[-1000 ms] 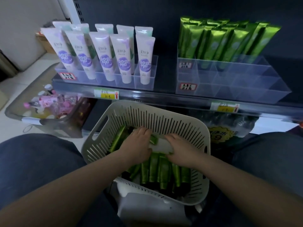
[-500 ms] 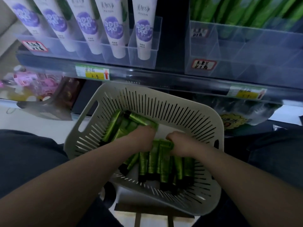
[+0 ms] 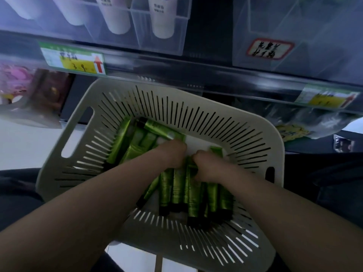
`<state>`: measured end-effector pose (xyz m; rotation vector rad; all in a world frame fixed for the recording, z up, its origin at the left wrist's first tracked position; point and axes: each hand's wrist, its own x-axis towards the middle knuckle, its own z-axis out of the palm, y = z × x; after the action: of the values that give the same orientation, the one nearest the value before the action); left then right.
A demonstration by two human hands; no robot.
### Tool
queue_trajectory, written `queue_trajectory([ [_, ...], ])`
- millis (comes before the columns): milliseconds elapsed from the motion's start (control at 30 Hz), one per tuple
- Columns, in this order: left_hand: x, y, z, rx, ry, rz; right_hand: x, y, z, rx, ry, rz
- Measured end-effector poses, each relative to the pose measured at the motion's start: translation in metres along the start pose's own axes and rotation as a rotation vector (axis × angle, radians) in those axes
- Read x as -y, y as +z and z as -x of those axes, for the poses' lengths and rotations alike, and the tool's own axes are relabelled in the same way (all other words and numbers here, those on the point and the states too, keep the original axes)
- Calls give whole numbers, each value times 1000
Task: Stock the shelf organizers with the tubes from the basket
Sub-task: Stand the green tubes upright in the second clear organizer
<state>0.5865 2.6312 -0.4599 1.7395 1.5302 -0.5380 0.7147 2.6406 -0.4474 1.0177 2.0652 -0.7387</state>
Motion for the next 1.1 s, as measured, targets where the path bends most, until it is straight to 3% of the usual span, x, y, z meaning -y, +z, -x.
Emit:
queue_trajectory([
  [300, 3, 6, -12, 9, 28, 55, 2, 7, -11, -27, -22, 56],
  [600, 1, 0, -6, 76, 24, 25, -1, 2, -3, -40, -44, -151],
  [1100, -6, -14, 51, -162, 170, 51, -1, -10, 41, -110, -43, -249],
])
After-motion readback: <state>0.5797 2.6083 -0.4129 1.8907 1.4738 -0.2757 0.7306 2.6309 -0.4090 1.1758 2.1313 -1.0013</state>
